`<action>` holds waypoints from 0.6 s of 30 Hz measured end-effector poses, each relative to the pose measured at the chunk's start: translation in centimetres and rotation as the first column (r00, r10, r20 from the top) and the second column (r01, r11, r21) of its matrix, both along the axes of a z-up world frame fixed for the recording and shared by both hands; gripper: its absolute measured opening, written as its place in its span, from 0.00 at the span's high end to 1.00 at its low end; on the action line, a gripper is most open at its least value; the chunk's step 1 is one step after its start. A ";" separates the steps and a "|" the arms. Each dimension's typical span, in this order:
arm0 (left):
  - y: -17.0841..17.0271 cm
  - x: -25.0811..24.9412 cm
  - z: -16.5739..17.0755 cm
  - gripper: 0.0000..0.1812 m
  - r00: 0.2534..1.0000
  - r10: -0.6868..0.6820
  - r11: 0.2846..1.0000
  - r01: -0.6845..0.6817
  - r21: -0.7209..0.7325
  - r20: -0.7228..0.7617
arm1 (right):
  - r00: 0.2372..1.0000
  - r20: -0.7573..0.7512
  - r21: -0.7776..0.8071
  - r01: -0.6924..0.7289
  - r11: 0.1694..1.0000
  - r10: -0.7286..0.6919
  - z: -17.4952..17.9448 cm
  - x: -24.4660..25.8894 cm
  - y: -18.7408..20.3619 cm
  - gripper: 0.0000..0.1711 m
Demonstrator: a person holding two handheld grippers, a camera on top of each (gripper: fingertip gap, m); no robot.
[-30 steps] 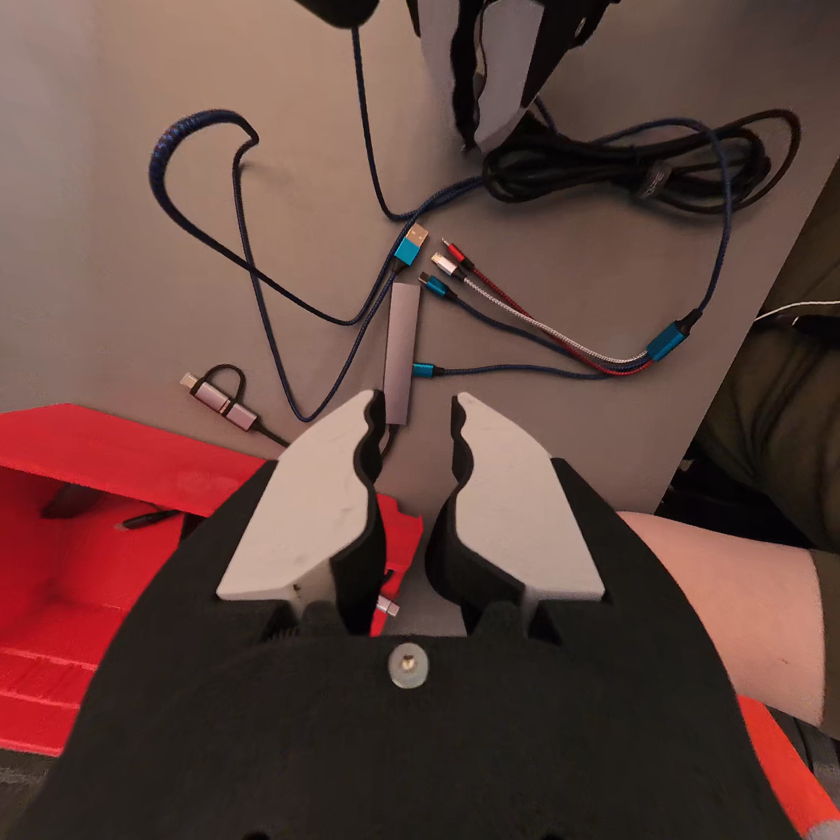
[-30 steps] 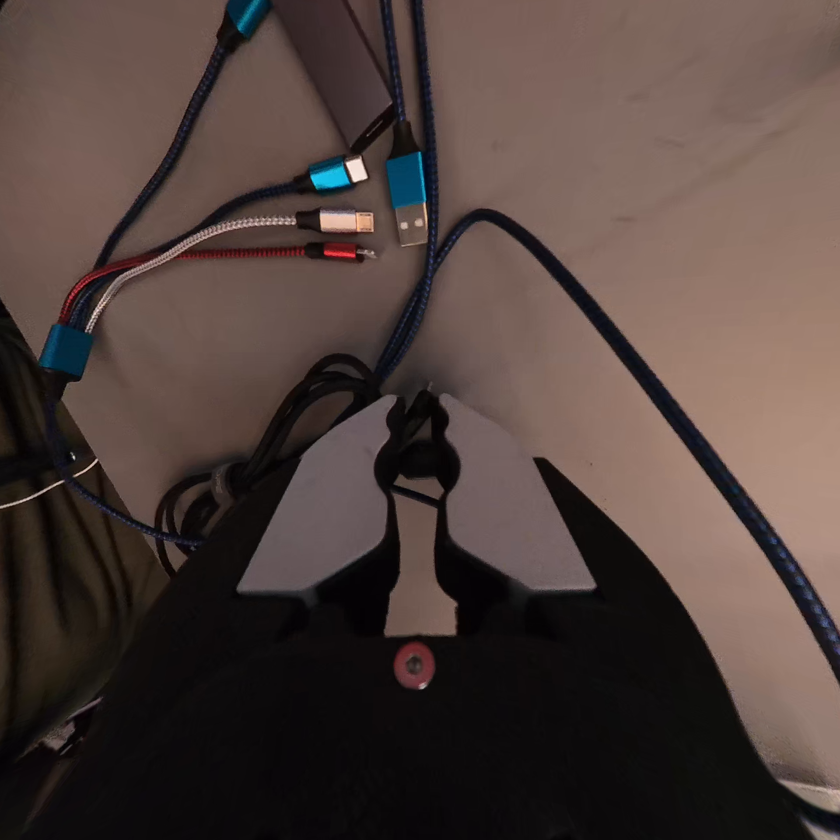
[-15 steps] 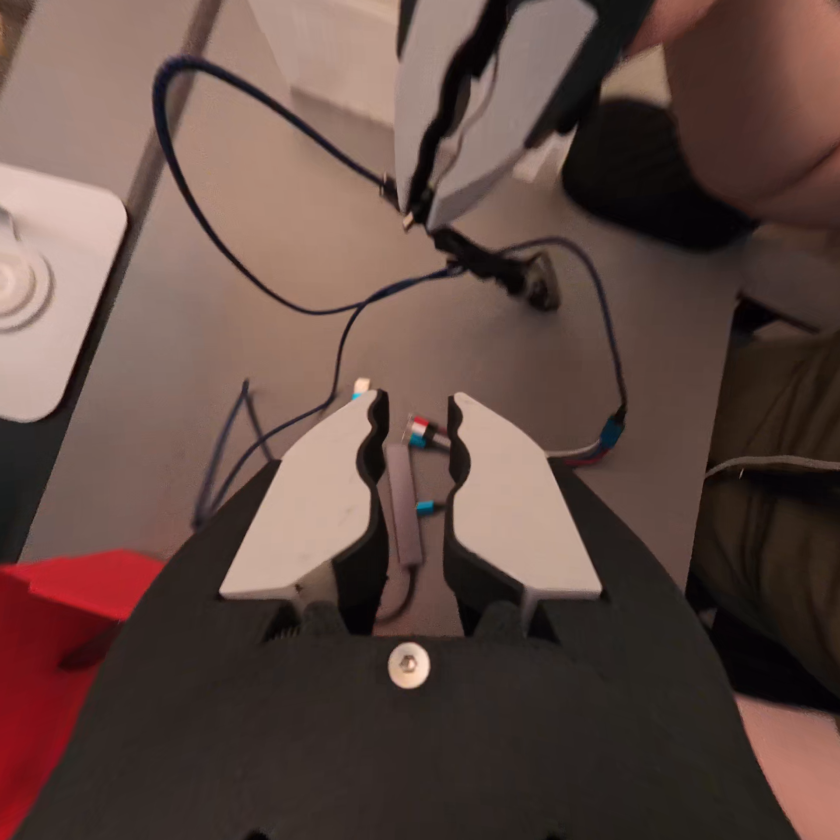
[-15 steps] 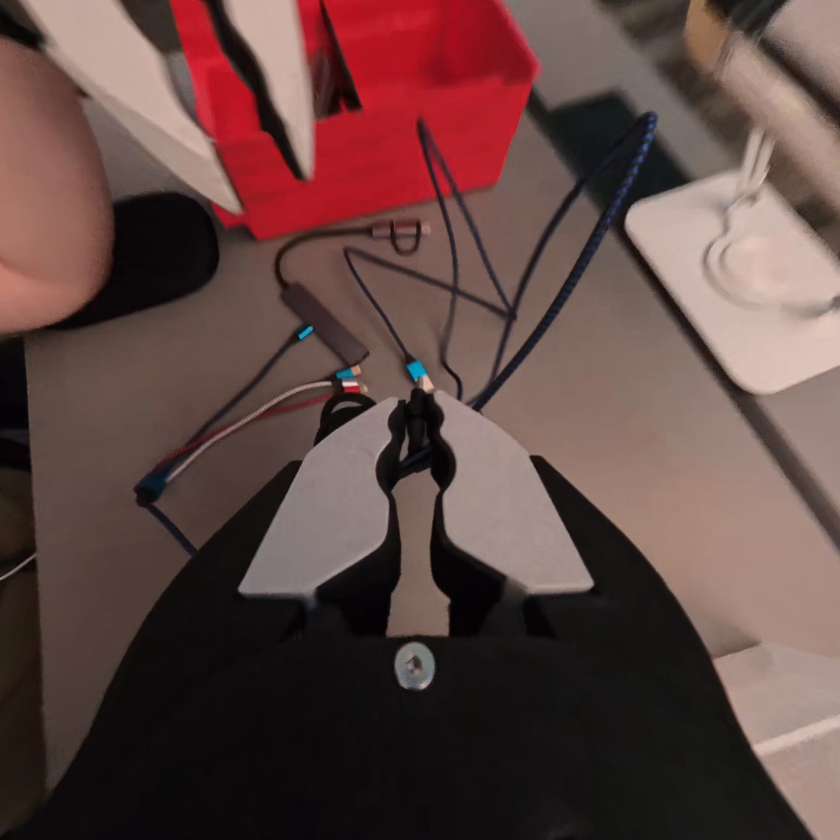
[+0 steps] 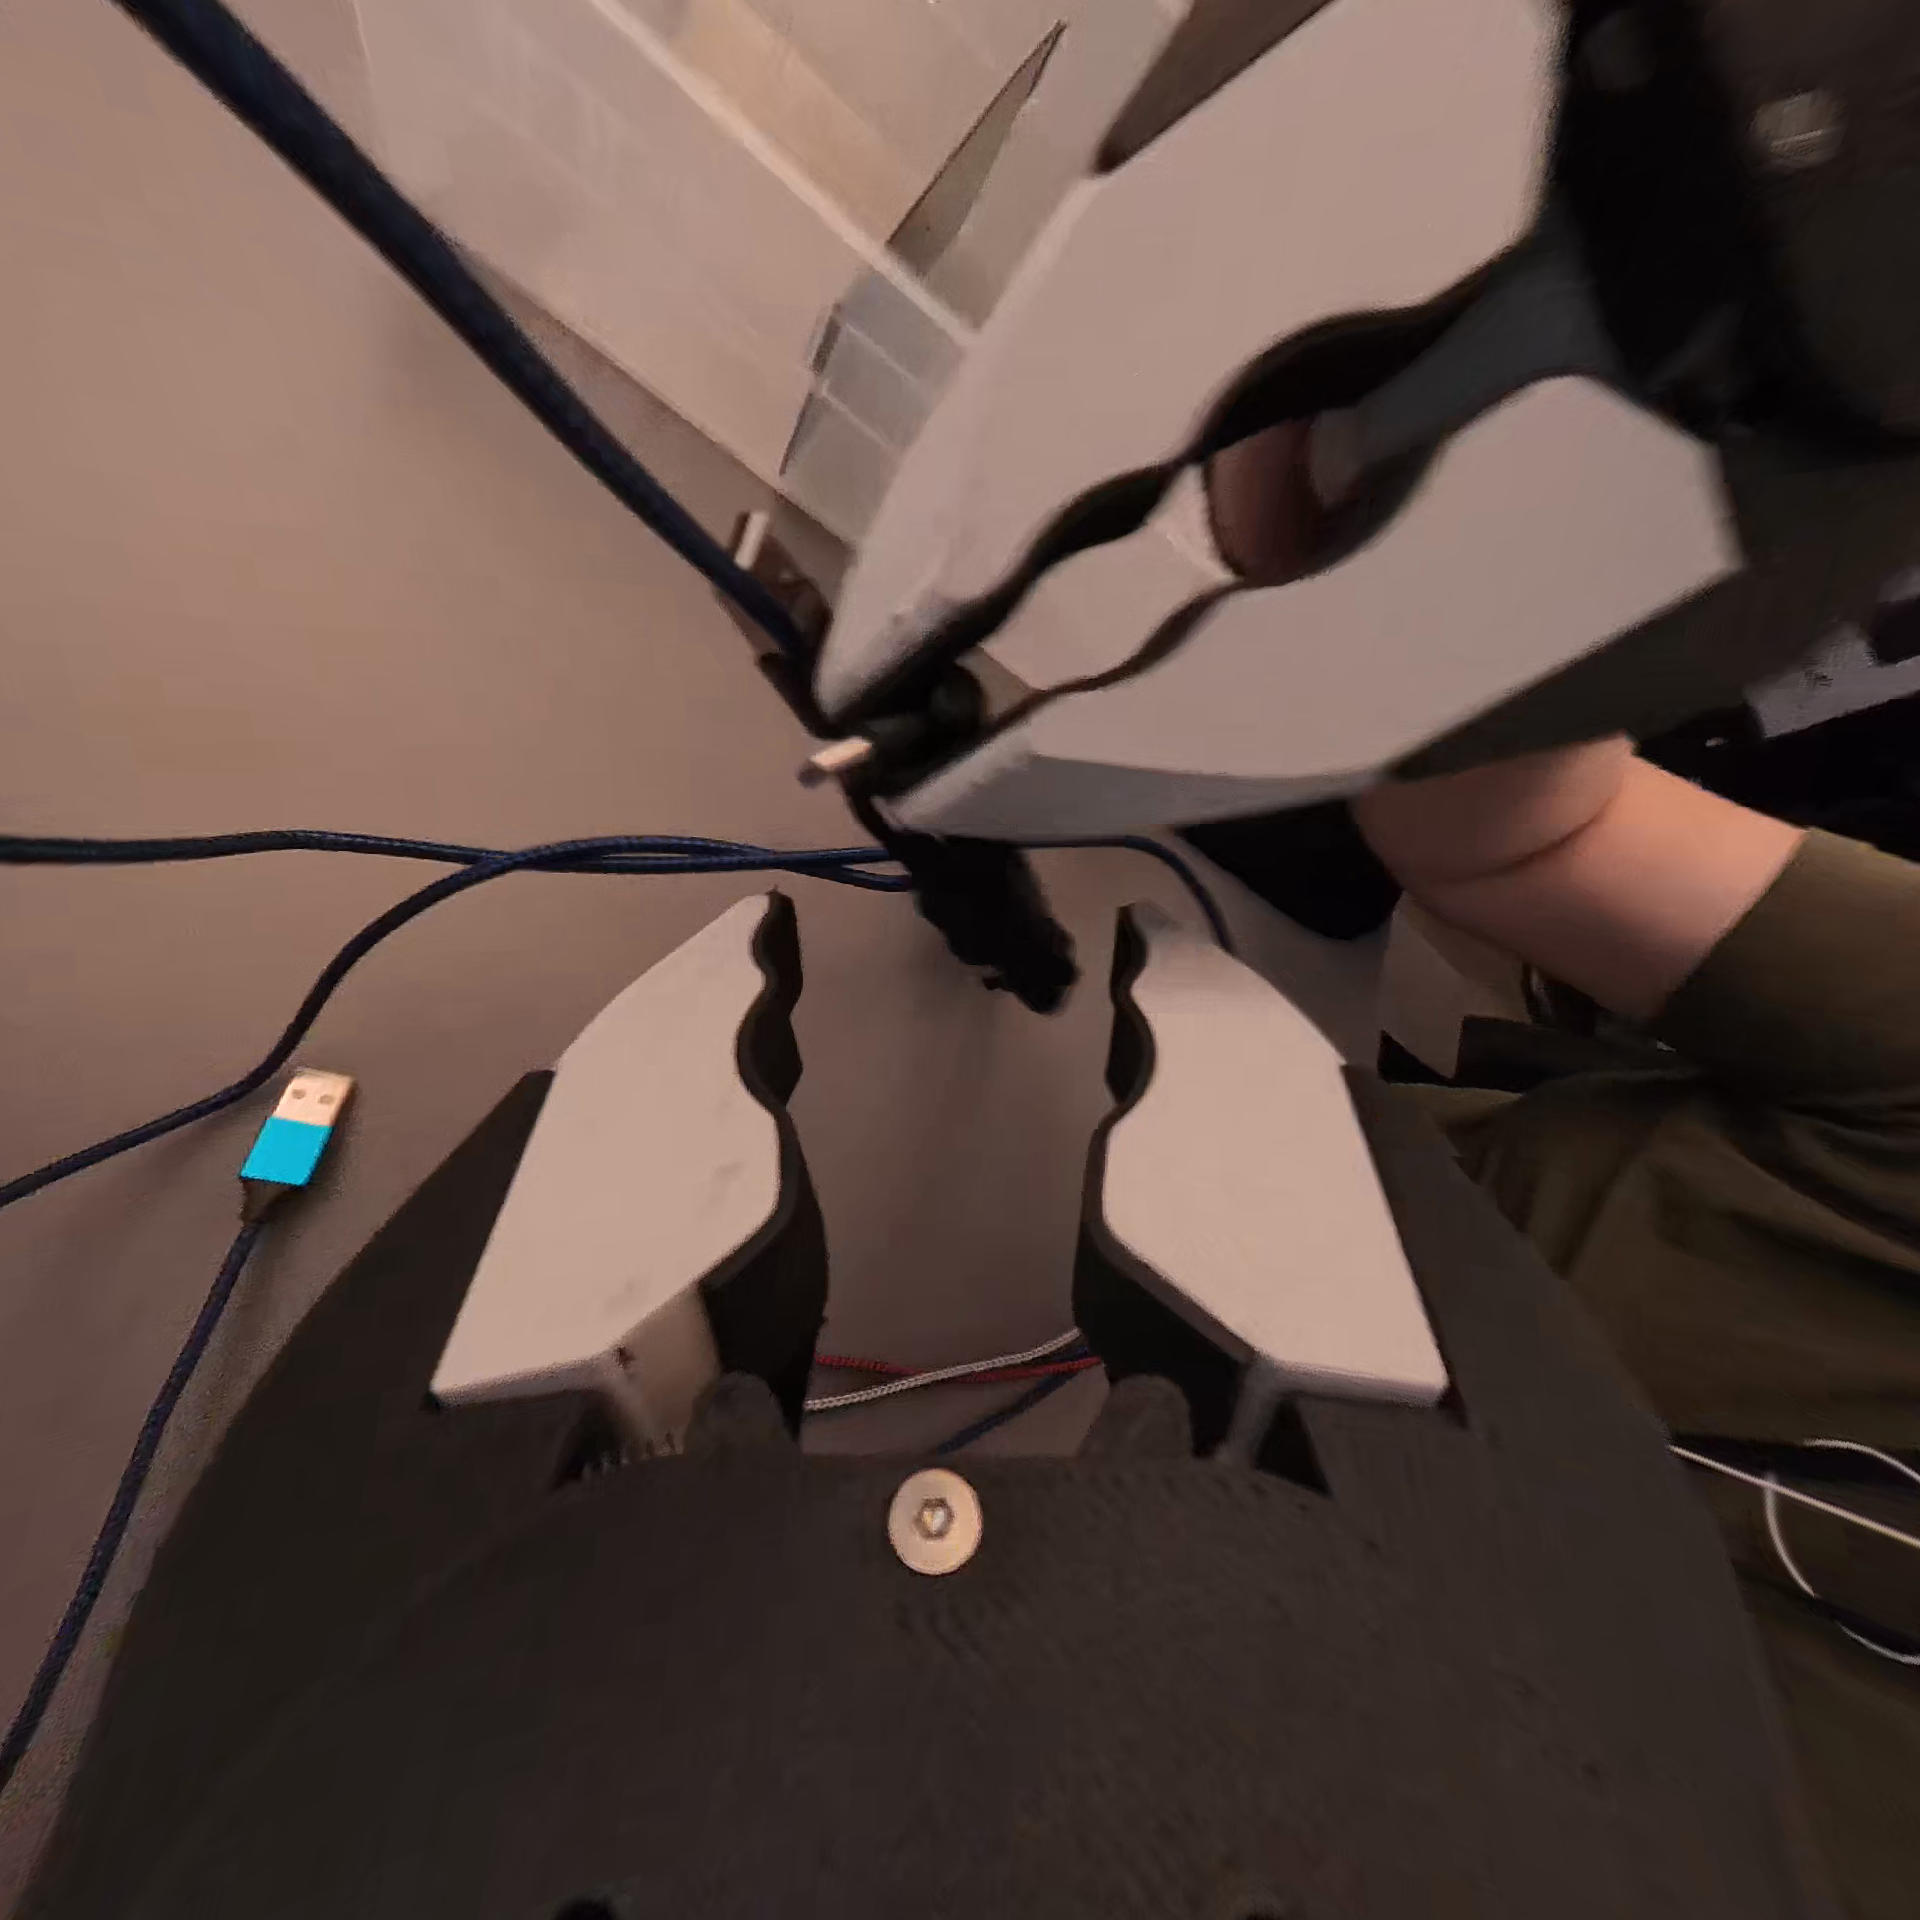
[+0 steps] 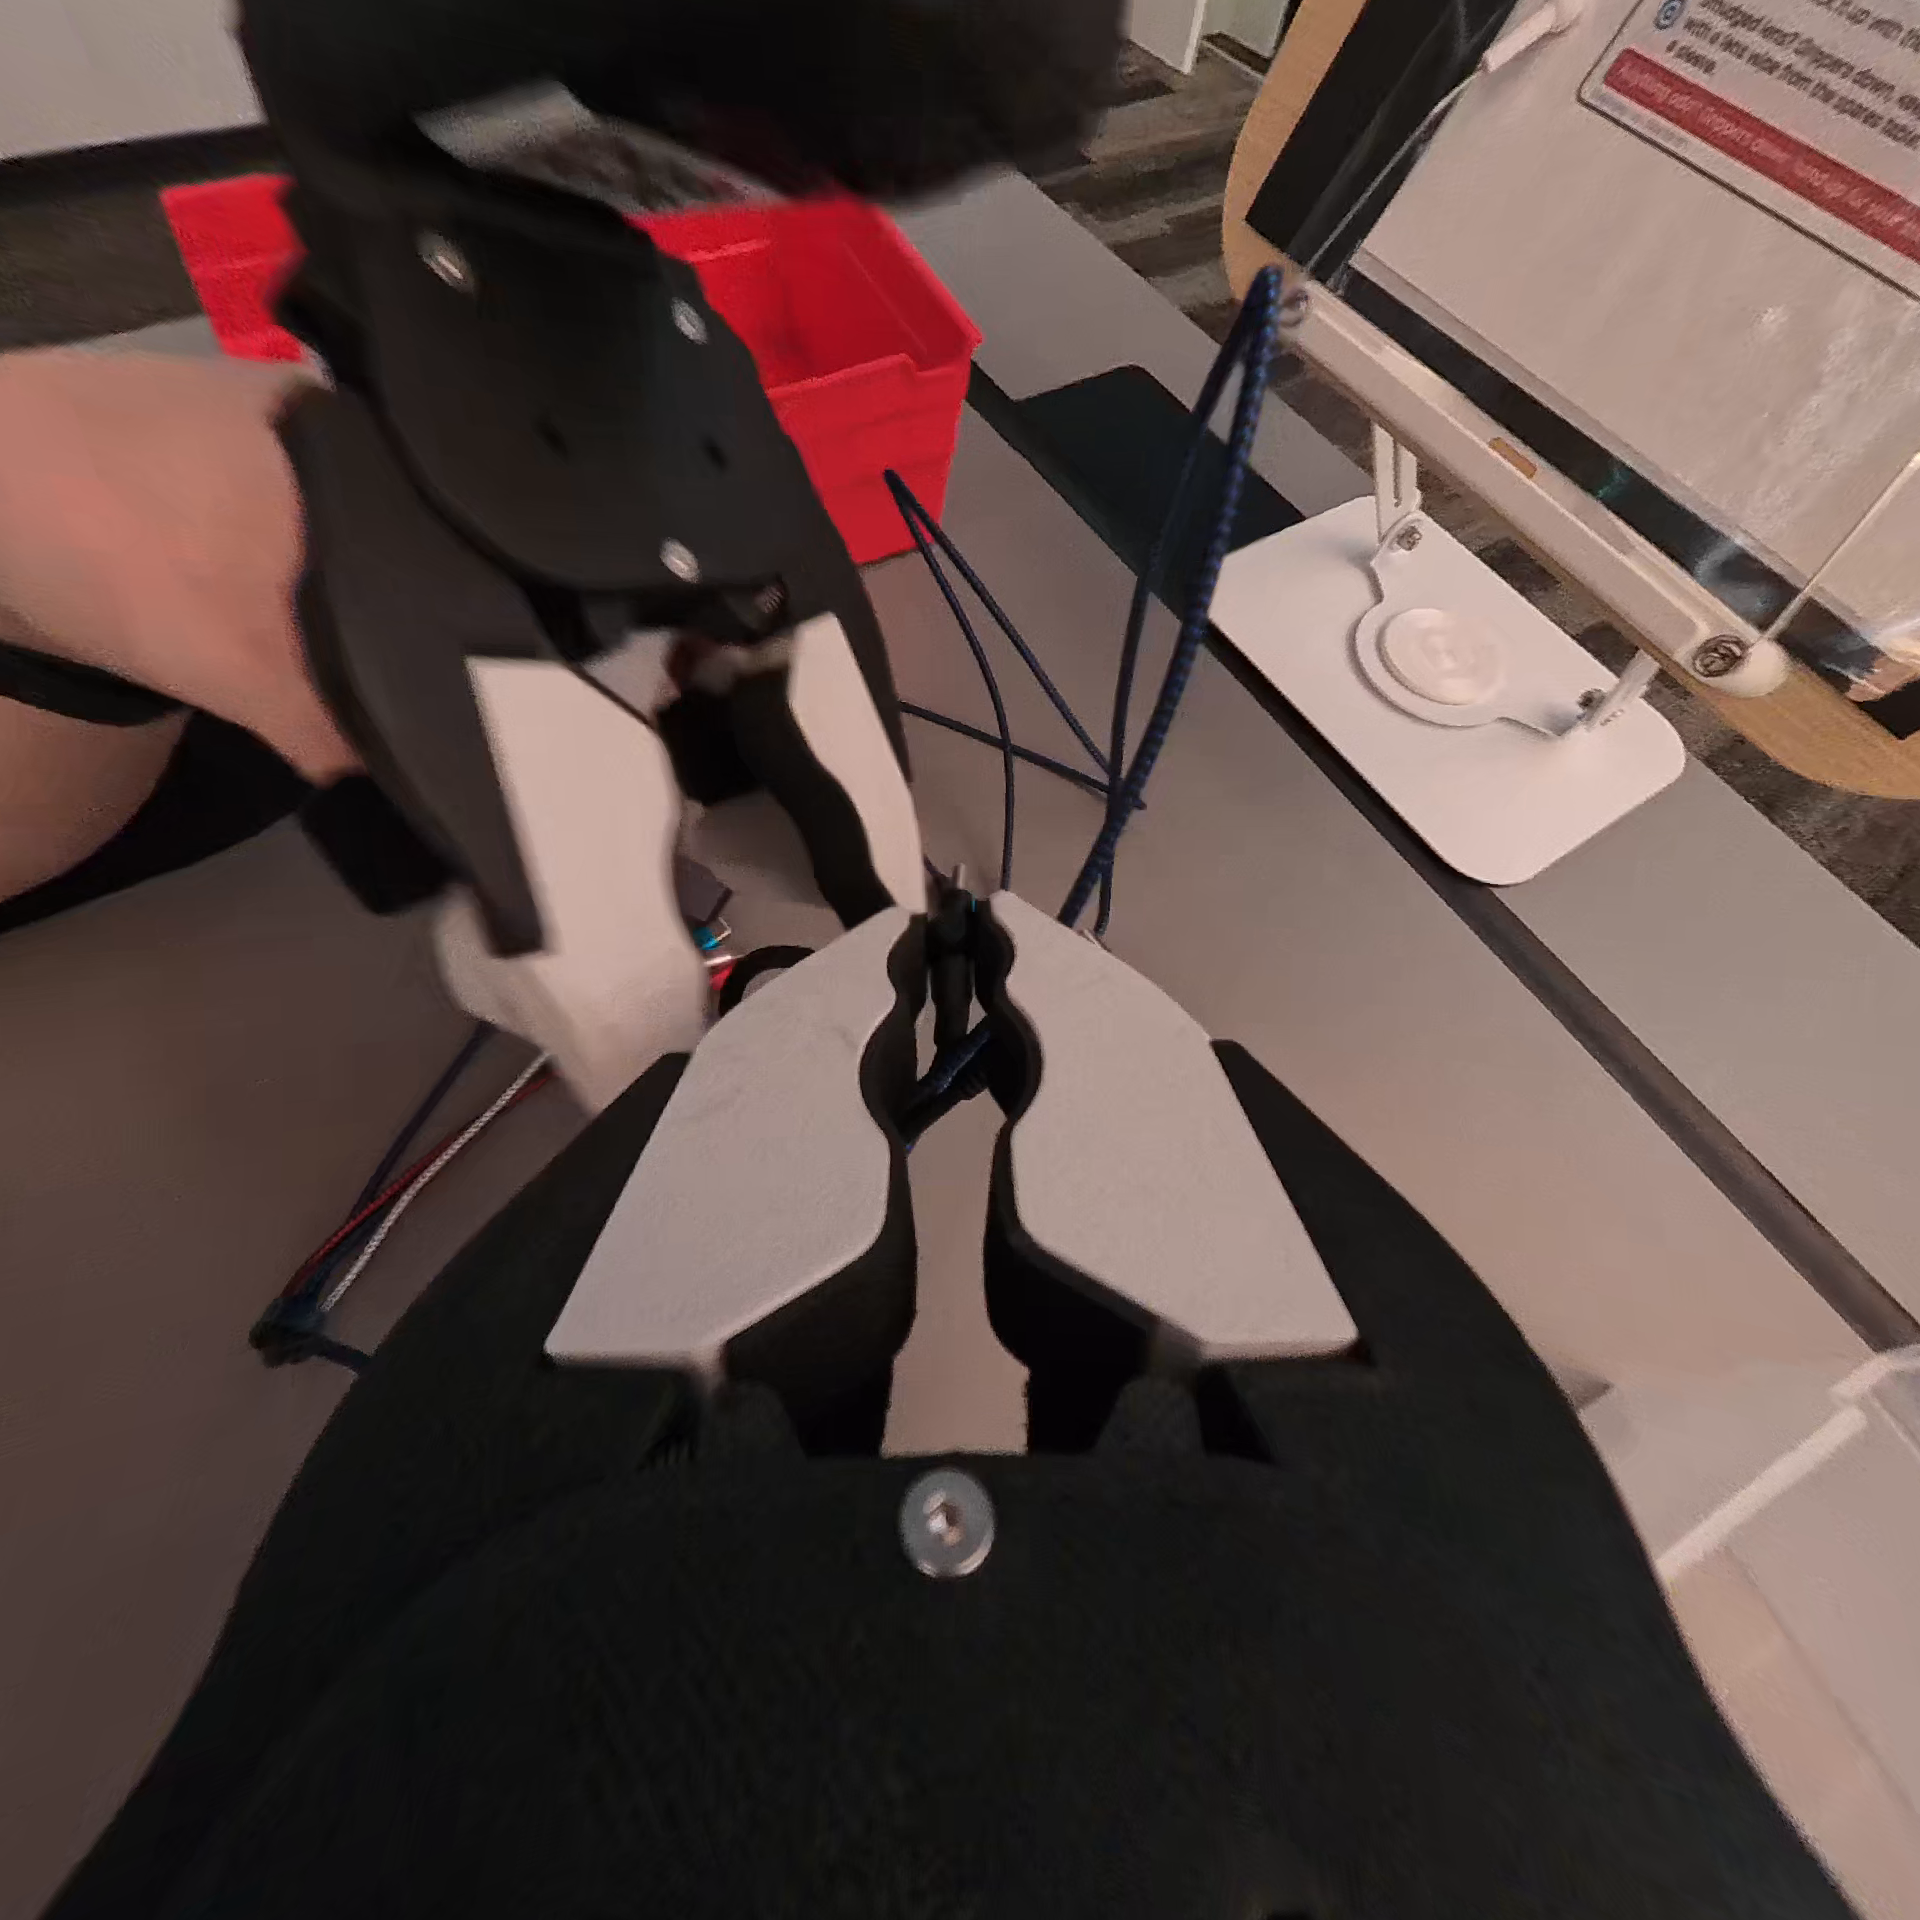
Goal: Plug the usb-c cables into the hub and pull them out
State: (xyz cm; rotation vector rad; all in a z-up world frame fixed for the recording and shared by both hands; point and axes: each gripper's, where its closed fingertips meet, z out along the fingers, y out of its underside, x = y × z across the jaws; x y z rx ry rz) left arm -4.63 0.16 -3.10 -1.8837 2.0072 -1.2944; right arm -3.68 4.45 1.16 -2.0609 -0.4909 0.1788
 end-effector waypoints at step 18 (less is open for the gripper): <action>1.0 -2.5 1.3 0.96 0.987 -0.157 0.972 0.150 0.180 0.027 | 0.993 -0.046 -0.164 -0.115 0.980 0.108 -2.5 2.2 -2.1 0.78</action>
